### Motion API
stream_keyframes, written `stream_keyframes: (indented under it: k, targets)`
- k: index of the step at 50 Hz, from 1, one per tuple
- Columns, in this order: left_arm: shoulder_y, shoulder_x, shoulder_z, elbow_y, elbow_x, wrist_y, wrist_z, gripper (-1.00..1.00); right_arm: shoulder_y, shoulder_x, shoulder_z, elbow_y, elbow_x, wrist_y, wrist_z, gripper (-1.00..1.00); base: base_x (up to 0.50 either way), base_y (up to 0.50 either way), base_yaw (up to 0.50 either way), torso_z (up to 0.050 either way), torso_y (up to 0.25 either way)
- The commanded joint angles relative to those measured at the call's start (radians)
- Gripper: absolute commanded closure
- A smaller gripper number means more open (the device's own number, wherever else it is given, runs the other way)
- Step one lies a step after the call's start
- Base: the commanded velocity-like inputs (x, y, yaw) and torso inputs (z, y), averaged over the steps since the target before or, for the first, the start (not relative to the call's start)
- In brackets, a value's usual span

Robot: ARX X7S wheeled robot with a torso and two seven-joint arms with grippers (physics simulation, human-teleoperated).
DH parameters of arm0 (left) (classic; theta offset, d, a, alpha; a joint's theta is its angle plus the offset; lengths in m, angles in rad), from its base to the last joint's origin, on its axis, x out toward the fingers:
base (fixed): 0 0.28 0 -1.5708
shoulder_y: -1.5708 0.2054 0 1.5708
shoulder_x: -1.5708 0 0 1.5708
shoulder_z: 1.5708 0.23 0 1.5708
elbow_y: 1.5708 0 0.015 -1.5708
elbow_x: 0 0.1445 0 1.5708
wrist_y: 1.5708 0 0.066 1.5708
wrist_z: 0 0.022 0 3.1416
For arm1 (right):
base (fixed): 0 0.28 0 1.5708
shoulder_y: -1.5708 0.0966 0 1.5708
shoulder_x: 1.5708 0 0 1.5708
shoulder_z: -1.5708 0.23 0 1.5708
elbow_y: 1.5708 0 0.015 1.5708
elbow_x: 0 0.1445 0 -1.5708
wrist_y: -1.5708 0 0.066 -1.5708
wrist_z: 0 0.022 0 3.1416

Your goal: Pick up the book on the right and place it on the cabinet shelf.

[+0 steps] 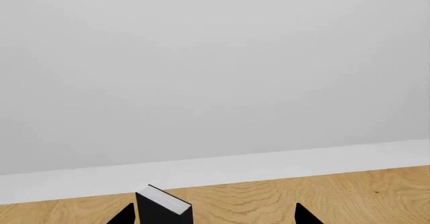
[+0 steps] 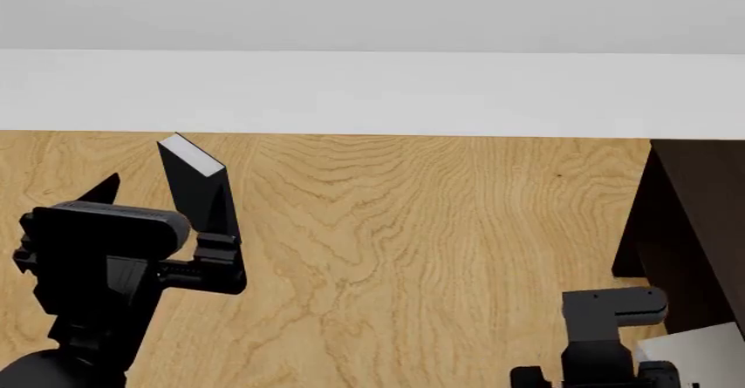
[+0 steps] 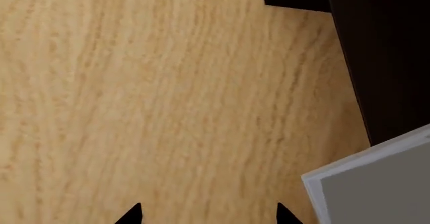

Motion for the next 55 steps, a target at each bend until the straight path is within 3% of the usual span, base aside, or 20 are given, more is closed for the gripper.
stream_keyframes:
  k: [1,16,26,44,55]
  targets:
    - [-0.013,0.001,0.008,0.017,0.001,-0.021,-0.013,-1.00,0.010,0.038,-0.028,-0.004,-0.011,-0.035,-0.007,-1.00,0.00,0.00,0.00,0.000,0.000]
    - [-0.018,0.002,0.015,0.016,0.002,-0.023,-0.020,-1.00,0.032,0.081,-0.033,-0.019,-0.015,-0.030,-0.040,-1.00,0.00,0.00,0.00,0.000,0.000]
    - [-0.021,0.003,0.019,0.010,0.002,-0.017,-0.018,-1.00,0.047,0.099,-0.016,-0.011,-0.012,0.006,0.020,-1.00,0.00,0.00,0.00,0.000,0.000]
    - [-0.012,-0.010,0.009,0.026,-0.011,-0.017,-0.027,-1.00,0.082,0.114,-0.017,-0.002,-0.032,-0.102,0.093,-1.00,0.00,0.00,0.00,0.000,0.001]
    - [-0.007,-0.013,0.008,0.029,-0.016,-0.014,-0.029,-1.00,0.060,0.087,-0.025,-0.002,-0.028,-0.133,0.046,-1.00,0.00,0.00,-0.01,0.001,0.004]
